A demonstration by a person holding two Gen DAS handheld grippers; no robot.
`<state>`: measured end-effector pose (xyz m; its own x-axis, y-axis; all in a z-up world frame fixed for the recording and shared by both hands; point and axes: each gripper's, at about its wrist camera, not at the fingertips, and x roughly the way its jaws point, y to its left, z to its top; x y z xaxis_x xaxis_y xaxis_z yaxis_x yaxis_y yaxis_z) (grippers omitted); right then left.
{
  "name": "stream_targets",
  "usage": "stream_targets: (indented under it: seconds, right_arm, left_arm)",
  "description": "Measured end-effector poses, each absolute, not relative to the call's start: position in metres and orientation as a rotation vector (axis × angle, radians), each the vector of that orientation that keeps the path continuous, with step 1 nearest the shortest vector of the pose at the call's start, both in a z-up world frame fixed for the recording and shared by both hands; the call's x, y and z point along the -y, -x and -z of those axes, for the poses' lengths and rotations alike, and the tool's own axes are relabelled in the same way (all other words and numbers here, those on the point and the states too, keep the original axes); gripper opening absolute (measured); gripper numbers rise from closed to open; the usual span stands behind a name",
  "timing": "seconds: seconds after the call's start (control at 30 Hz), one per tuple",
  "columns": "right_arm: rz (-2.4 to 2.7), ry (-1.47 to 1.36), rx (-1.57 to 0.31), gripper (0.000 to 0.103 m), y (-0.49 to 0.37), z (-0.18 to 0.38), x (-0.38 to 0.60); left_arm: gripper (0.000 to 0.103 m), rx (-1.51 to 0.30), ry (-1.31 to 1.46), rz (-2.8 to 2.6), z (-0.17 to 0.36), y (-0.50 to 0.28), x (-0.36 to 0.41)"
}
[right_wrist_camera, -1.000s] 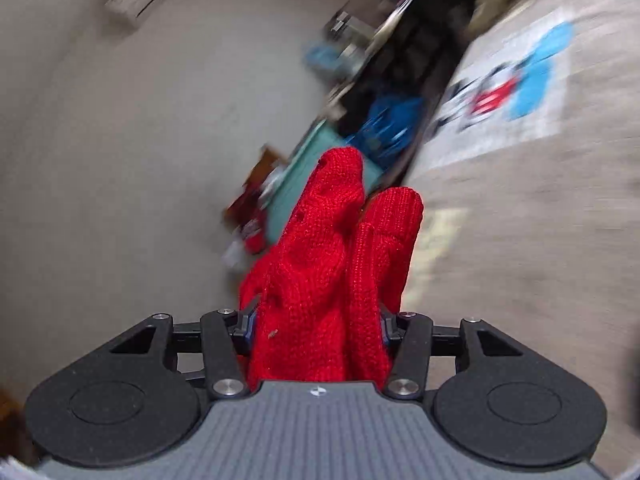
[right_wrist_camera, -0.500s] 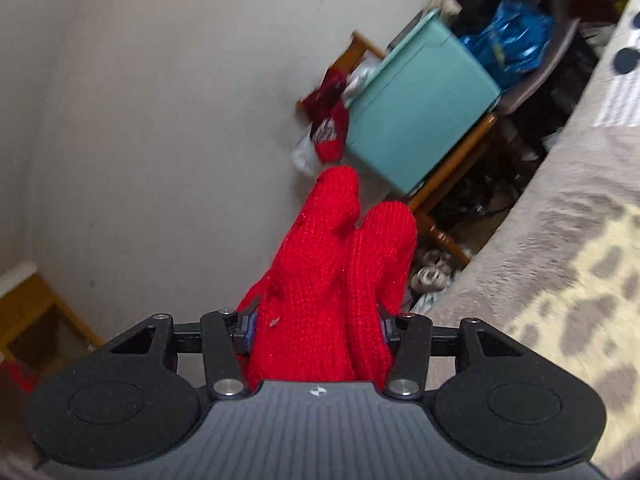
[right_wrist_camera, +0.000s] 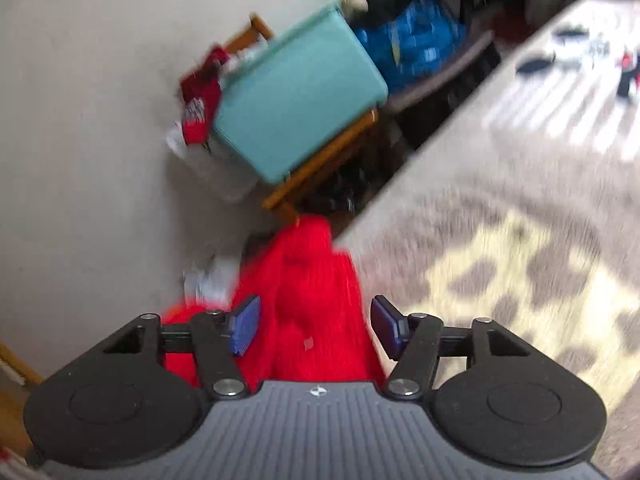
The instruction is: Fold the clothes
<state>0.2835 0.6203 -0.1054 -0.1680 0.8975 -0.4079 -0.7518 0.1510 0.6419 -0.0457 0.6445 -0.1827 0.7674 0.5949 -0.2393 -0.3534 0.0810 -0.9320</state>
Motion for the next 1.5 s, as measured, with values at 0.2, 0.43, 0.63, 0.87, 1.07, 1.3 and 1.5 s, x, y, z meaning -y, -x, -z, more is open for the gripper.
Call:
stream_targets:
  seconds: [0.2,0.43,0.63,0.87,1.07,1.3,1.5]
  right_arm:
    - [-1.538,-0.150,-0.656,0.059,-0.257,0.065,-0.577]
    - [-1.598,-0.035,-0.607,0.051,-0.227,0.081,-0.557]
    - [-1.520,0.053,-0.596,0.051,-0.222,0.104,-0.556]
    - [-1.420,0.027,-0.686,0.052,-0.219,0.083,-0.564]
    - [-1.321,0.005,-0.770,0.064,-0.222,0.089,-0.466]
    - [-1.105,-0.023,-0.855,0.078,-0.213,0.124,-0.269]
    - [-0.962,-0.122,-0.878,0.077,-0.175,0.134,-0.073]
  left_arm:
    - [0.057,0.269,0.995,-0.791,0.134,0.058,-0.630]
    - [0.056,0.032,0.764,-0.726,0.134,0.024,-0.634]
    - [0.056,-0.161,0.550,-0.794,0.137,0.002,-0.610]
    - [0.067,-0.055,0.661,-0.767,0.120,0.024,-0.609]
    - [0.073,-0.013,0.648,-0.761,0.096,0.024,-0.601]
    - [0.089,-0.130,0.601,-0.622,0.080,-0.023,-0.540]
    - [0.089,-0.482,0.584,-0.463,0.106,-0.090,-0.439]
